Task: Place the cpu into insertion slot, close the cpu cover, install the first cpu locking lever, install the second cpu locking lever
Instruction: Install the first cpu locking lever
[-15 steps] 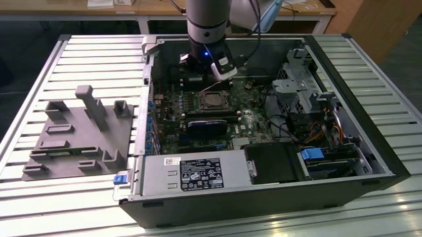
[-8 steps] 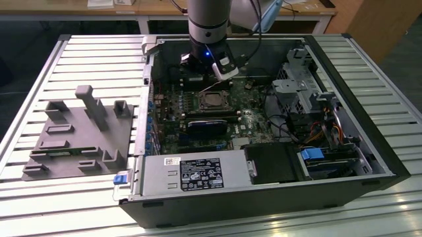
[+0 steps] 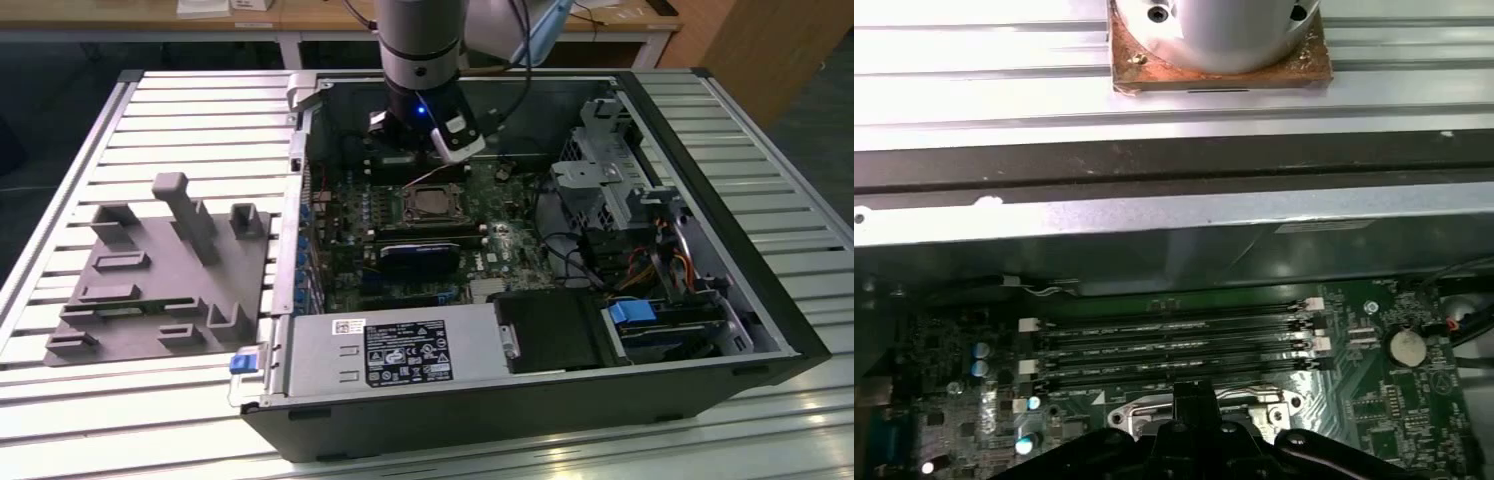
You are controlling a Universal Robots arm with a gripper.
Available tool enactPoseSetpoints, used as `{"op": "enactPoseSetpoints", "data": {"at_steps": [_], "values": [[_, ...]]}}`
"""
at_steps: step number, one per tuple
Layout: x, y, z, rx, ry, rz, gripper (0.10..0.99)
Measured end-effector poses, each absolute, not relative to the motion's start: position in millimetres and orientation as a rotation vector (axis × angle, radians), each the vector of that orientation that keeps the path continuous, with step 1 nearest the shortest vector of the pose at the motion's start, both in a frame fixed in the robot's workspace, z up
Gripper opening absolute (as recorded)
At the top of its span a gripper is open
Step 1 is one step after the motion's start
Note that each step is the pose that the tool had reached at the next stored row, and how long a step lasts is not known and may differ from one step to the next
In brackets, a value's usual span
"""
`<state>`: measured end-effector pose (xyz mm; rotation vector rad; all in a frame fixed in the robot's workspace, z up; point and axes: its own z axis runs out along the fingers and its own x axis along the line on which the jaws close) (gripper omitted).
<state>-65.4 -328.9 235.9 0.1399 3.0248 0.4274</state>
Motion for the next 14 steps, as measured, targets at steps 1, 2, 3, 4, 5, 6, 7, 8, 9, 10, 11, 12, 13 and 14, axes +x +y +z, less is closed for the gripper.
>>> {"op": "enactPoseSetpoints", "data": {"at_steps": [1,2,3,4,5,6,7,8,9,10,11,12,13,14], "values": [[-65,-329,236,0.137,3.014,0.427,0.102],[-65,-329,235,0.134,3.003,0.427,0.102],[-65,-329,235,0.131,2.992,0.426,0.102],[-65,-329,235,0.128,2.981,0.426,0.102],[-65,-329,235,0.126,2.970,0.425,0.102],[-65,-329,235,0.123,2.958,0.424,0.102],[-65,-329,234,0.120,2.947,0.424,0.102],[-66,-329,234,0.118,2.939,0.423,0.102],[-65,-329,233,0.117,2.935,0.423,0.102],[-65,-329,231,0.116,2.933,0.423,0.102],[-66,-329,230,0.116,2.932,0.423,0.102],[-66,-329,228,0.116,2.931,0.423,0.102],[-66,-329,227,0.116,2.930,0.423,0.102],[-66,-329,226,0.116,2.930,0.423,0.102]]}}
